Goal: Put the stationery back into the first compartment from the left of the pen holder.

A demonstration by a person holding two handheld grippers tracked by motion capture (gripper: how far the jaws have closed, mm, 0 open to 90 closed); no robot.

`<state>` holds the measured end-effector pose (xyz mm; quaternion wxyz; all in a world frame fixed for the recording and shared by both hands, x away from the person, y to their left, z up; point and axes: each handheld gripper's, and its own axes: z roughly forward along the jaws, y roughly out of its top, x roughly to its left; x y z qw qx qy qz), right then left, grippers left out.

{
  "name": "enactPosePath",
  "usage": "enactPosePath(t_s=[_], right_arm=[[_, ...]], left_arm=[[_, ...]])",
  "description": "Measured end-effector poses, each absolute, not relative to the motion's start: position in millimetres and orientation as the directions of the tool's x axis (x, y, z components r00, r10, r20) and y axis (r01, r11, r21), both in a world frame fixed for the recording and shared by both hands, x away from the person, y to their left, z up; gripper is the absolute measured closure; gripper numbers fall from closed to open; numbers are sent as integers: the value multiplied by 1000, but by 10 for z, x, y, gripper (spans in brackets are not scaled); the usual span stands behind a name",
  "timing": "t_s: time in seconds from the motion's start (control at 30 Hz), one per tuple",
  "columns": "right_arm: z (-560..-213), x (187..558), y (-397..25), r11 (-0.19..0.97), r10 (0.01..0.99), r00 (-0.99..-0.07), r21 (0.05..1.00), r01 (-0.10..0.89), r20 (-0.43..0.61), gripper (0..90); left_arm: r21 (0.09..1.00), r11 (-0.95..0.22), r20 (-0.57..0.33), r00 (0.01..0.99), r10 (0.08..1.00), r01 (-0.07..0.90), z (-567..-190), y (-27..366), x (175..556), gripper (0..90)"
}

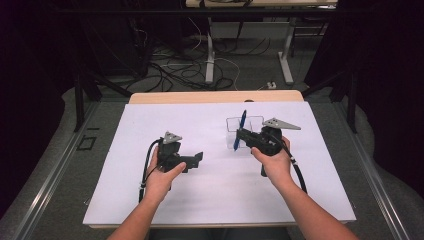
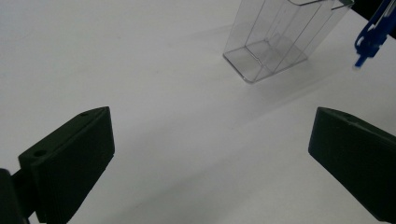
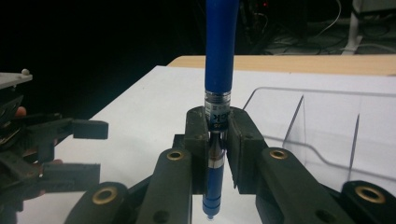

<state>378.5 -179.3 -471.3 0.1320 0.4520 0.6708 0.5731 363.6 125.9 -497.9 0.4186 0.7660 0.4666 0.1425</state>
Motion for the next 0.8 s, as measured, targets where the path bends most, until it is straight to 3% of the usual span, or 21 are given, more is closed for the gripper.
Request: enactPosePath(t_s=[0.8], right_arm=[[-4567, 4099, -1673, 18, 841, -522, 958, 286, 140, 796]], left_arm=[[768, -209, -164, 501, 850, 606, -5106, 1392, 3618, 1]])
